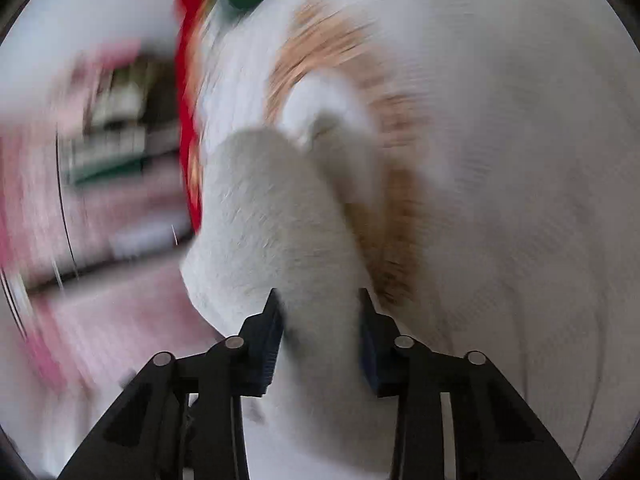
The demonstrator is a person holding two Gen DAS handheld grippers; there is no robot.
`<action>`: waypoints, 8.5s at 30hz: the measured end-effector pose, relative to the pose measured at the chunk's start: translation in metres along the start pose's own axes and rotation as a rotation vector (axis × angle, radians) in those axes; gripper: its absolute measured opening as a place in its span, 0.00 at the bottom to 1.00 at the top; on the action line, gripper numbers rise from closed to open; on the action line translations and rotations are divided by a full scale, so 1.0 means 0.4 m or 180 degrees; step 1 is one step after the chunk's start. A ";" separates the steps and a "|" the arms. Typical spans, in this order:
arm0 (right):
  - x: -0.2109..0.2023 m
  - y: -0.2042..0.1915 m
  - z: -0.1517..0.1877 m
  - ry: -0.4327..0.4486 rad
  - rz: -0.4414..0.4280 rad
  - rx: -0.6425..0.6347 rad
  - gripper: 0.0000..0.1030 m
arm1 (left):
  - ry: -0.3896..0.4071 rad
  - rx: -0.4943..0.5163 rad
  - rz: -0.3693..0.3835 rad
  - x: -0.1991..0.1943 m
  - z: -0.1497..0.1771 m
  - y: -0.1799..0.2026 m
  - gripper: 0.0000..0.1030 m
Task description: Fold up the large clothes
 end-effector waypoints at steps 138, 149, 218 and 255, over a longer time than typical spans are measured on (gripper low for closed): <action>-1.073 -0.479 -0.893 0.0801 -0.1359 -0.0814 0.52 | 0.0407 0.2265 0.1572 -0.205 -0.942 1.090 0.09; -1.118 -0.280 -1.071 0.0655 -0.0844 -0.0519 0.72 | 0.0197 0.2457 0.1146 -0.059 -0.867 1.155 0.19; -1.367 -1.211 1.002 0.3589 0.2908 -0.0853 1.00 | 0.2014 0.2320 0.0584 -1.293 -0.026 0.370 1.00; -1.364 -1.262 0.951 0.3473 0.2830 -0.1008 1.00 | 0.2083 0.2271 0.0602 -1.317 -0.025 0.349 1.00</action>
Point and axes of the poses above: each gripper's, at about its wrist camera, not at the fingertips, and x roughly the way its jaws point, y to its right, z to its underside, the point moved 6 cm from there along x, roughly the way its jaws point, and after that the axes turned 13 degrees about -y, right-handed, at the moved point
